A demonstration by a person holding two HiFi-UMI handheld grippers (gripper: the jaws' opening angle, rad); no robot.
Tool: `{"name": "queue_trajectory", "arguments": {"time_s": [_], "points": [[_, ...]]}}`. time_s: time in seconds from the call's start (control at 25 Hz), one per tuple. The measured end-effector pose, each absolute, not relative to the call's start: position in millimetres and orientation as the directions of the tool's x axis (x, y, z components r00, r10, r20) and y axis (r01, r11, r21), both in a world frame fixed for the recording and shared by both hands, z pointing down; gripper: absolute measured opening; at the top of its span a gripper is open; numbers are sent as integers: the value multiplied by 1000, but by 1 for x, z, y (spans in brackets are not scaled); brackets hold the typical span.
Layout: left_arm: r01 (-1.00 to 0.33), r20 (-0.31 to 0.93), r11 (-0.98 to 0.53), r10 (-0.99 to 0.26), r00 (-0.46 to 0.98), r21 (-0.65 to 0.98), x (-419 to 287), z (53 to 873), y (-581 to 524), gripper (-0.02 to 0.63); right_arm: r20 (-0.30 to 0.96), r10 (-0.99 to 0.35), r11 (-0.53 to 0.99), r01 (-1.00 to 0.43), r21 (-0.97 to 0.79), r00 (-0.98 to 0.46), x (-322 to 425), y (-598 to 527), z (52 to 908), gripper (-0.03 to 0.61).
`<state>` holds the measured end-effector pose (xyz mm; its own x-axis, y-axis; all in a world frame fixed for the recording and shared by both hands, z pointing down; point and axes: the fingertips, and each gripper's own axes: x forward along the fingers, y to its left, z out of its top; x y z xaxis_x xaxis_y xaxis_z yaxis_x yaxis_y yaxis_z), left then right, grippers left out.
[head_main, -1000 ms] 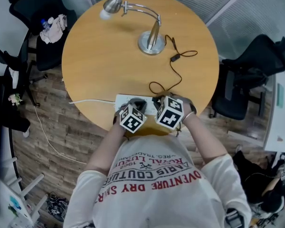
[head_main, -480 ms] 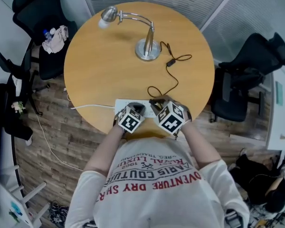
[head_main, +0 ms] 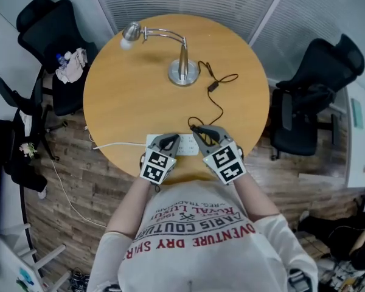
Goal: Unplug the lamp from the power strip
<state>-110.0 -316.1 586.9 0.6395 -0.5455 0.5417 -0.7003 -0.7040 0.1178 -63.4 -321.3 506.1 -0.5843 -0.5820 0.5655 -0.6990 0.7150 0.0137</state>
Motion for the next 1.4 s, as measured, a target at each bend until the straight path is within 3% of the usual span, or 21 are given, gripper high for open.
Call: {"name": "queue_trajectory", "arguments": {"time_s": [0.32, 0.72, 1.4], "points": [[-741, 305, -665, -690, 656, 92, -129, 481, -328, 31, 335, -733, 639, -769, 36, -593, -50, -328, 453, 74], [-701, 58, -701, -701, 711, 129, -145, 411, -311, 31, 198, -767, 620, -784, -15, -611, -49, -322, 432, 74], [-707, 12, -685, -717, 697, 175, -146, 399, -314, 31, 197, -788, 591, -806, -25, -584, -51, -320, 434, 72]]}}
